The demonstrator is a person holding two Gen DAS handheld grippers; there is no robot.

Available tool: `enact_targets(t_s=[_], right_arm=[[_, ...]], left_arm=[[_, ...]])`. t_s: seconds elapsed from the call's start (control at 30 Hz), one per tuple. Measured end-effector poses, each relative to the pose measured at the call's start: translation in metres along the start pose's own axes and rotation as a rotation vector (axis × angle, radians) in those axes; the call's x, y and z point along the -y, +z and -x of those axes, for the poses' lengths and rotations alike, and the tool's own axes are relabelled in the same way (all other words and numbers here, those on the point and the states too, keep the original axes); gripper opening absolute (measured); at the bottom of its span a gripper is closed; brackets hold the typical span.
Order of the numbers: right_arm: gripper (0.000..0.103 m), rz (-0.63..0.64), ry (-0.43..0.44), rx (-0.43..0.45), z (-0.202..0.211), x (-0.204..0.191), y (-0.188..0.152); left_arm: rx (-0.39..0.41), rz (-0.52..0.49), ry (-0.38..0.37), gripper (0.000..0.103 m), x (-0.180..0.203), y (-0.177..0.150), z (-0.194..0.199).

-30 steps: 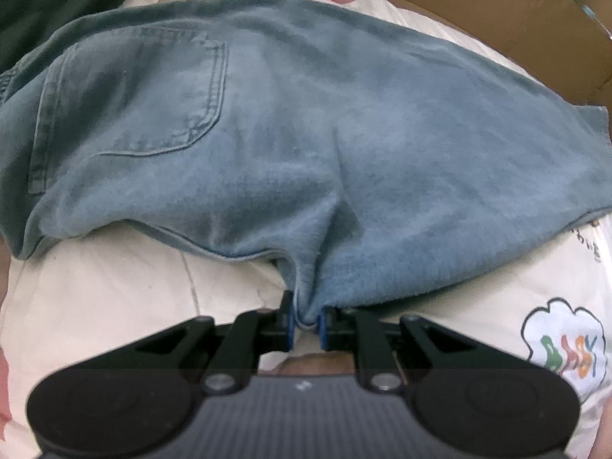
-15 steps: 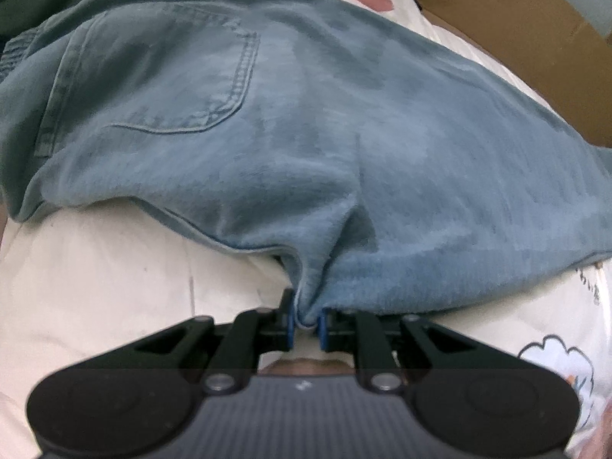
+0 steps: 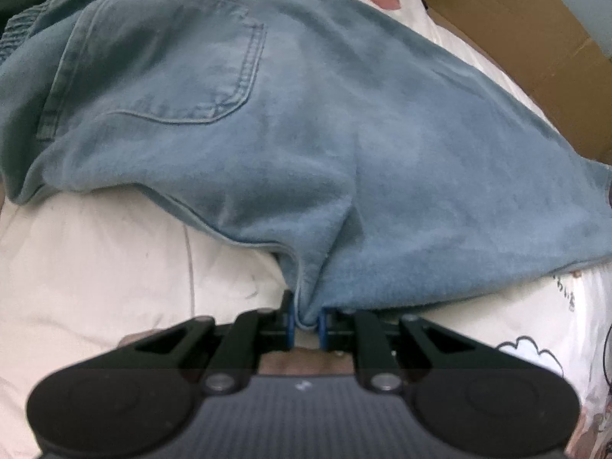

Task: Fold clothes

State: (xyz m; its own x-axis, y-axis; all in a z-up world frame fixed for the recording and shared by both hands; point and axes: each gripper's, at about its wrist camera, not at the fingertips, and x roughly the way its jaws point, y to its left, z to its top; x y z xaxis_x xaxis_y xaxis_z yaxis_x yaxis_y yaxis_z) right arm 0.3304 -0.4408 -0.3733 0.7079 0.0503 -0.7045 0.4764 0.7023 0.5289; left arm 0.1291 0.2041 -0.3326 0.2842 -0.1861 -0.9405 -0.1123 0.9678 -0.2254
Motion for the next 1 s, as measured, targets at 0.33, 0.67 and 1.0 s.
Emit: enact_targets(t_s=[0.33, 0.67, 1.0], right_arm=[[0.006, 0.057, -0.041, -0.108, -0.006, 0.008, 0.002], [0.004, 0.075, 0.013, -0.085, 0.023, -0.002, 0.014], [0.004, -0.084, 0.006, -0.066, 0.06, 0.018, -0.007]], left_arm=[[0.025, -0.038, -0.034, 0.012, -0.007, -0.008, 0.005], [0.082, -0.075, -0.003, 0.01, 0.012, -0.008, 0.023], [0.058, -0.117, 0.05, 0.01, 0.015, -0.008, 0.042]])
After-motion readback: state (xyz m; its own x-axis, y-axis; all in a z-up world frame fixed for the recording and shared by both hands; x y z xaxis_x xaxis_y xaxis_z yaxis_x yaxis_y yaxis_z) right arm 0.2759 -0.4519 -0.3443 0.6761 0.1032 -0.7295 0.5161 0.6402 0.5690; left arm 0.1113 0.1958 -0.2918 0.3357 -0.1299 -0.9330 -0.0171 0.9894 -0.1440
